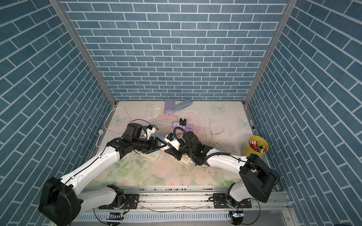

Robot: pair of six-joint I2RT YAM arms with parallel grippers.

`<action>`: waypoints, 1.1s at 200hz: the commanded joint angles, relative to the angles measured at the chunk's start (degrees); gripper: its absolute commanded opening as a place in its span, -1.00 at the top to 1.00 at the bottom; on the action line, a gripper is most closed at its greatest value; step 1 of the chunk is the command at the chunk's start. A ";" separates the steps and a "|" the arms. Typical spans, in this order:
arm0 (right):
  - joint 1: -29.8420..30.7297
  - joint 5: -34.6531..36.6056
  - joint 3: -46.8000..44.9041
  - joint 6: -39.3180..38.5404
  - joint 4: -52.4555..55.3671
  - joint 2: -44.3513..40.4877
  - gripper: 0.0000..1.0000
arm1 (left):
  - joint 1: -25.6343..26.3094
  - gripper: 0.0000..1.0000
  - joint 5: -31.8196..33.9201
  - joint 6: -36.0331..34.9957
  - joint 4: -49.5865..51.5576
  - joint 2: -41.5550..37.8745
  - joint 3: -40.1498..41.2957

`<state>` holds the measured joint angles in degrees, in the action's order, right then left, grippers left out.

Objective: Charge the electronic scale
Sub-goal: Pick up the plug from the center of the board, then insert the plug into the socket.

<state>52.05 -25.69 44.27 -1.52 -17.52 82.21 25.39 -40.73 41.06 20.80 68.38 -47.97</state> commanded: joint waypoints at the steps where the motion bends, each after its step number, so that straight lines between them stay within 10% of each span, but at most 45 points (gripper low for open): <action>1: 0.06 -2.27 1.47 -2.61 -3.45 -0.50 1.00 | -0.85 0.01 -3.50 1.44 -4.70 0.22 1.18; 32: -0.06 -2.73 2.21 -2.63 -2.41 0.31 1.00 | -1.43 0.55 -5.28 0.65 -4.76 0.75 0.55; 52: -0.47 -0.15 3.26 -1.37 0.06 0.10 0.19 | -1.95 0.60 -2.57 -2.07 -1.20 0.85 -1.52; 70: -1.37 3.85 4.46 0.63 3.11 -0.82 -0.05 | -2.11 0.61 4.71 -7.31 5.83 2.33 -6.55; 156: -14.72 26.51 5.43 17.87 18.01 -5.31 0.00 | 0.54 0.82 32.43 -21.44 4.99 30.88 -36.94; 220: -23.50 22.70 5.15 25.67 21.97 -1.32 0.03 | 4.42 0.89 39.32 -26.15 -0.23 47.58 -49.05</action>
<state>30.52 -1.72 48.23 19.11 1.69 78.65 29.06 -5.23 18.06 23.00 112.38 -91.98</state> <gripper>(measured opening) 0.487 0.503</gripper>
